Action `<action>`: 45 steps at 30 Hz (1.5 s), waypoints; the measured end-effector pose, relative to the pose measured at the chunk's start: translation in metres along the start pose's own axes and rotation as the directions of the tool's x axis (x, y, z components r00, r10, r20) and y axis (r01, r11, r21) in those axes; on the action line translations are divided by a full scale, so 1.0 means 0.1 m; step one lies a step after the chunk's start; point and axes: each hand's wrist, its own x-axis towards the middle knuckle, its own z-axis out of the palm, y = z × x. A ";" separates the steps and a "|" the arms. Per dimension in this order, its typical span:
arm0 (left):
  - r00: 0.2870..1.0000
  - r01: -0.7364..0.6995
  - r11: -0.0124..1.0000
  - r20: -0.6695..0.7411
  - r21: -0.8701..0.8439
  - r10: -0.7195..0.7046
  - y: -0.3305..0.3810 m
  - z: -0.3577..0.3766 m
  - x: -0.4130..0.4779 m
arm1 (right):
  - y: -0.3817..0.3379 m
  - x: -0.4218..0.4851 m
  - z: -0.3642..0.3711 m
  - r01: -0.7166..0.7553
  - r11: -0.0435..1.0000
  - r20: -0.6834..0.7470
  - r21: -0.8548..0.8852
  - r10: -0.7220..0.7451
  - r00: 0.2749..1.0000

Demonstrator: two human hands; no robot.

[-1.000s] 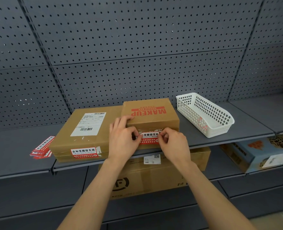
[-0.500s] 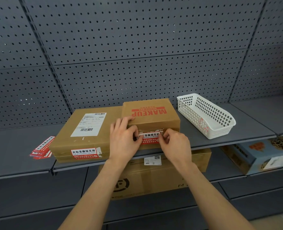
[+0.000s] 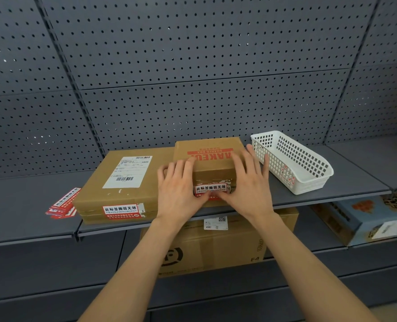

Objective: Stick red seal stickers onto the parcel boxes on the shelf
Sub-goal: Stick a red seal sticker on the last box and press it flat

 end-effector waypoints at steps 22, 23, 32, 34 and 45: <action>0.999 0.036 0.999 -0.001 0.005 -0.036 0.03 0.01 0.11 | -0.01 0.04 0.10 -0.021 0.999 -0.051 0.032 0.023 0.998; 0.999 0.041 0.999 0.002 0.003 -0.041 0.04 0.01 0.11 | -0.02 0.04 0.09 -0.024 0.999 -0.042 0.024 0.025 0.999; 0.999 0.022 0.996 0.050 -0.089 -0.018 -0.11 -0.04 0.12 | 0.17 0.01 -0.03 0.058 0.994 0.016 0.096 -0.060 0.998; 0.997 0.012 0.994 0.073 -0.106 -0.004 -0.16 -0.05 0.13 | 0.23 0.03 -0.04 0.078 0.993 0.031 0.088 -0.081 0.996; 0.997 -0.037 0.993 0.060 -0.115 0.045 -0.26 -0.02 0.13 | 0.28 0.05 0.01 0.093 0.994 0.023 0.063 -0.094 0.995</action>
